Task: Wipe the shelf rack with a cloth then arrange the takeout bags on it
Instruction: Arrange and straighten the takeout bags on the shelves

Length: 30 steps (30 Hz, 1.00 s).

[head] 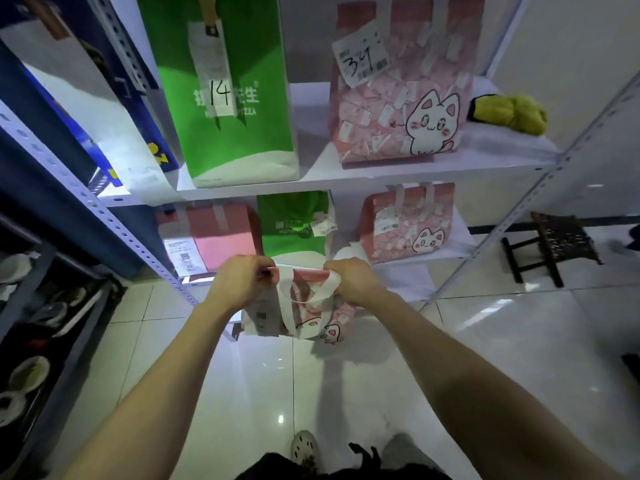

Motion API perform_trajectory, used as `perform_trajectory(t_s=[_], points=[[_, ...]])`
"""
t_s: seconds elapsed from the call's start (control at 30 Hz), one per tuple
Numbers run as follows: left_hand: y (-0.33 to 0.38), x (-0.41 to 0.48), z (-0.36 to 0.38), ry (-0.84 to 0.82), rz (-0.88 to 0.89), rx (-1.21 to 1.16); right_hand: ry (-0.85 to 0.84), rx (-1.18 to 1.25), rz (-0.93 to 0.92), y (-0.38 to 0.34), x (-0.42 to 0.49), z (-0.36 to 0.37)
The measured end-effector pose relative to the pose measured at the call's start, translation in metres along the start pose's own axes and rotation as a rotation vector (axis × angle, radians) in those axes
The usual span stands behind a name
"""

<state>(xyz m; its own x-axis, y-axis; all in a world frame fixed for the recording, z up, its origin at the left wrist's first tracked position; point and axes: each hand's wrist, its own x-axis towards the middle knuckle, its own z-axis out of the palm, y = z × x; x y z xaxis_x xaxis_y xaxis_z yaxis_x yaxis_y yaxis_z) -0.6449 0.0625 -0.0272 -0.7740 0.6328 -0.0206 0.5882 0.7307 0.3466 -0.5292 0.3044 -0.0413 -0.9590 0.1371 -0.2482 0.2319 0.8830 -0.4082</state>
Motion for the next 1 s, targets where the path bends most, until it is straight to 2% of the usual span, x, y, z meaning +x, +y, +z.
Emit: perform_trajectory(t_s=[0.17,0.33,0.53,0.63,0.7,0.8,0.9,1.0], points=[[0.015,0.021,0.022,0.016,-0.012,0.018,0.054,0.162,0.106,0.047,-0.015,-0.002],[0.026,0.033,0.043,0.065,-0.07,0.022,0.11,0.25,0.28,0.133,-0.013,-0.011],[0.047,0.039,0.066,0.085,-0.267,-0.051,0.368,0.3,0.473,0.223,0.021,-0.038],[0.06,0.041,0.079,0.105,-0.381,-0.065,0.533,0.33,0.508,0.26,0.05,-0.055],[0.068,0.04,0.086,0.137,-0.445,-0.083,0.582,0.388,0.557,0.283,0.075,-0.064],[0.081,0.035,0.095,0.163,-0.535,-0.124,0.444,0.494,0.638,0.313,0.109,-0.073],[0.101,0.033,0.099,0.168,-0.582,-0.166,0.337,0.367,0.576,0.328,0.106,-0.072],[0.122,0.033,0.098,0.178,-0.625,-0.216,0.306,0.319,0.468,0.33,0.072,-0.051]])
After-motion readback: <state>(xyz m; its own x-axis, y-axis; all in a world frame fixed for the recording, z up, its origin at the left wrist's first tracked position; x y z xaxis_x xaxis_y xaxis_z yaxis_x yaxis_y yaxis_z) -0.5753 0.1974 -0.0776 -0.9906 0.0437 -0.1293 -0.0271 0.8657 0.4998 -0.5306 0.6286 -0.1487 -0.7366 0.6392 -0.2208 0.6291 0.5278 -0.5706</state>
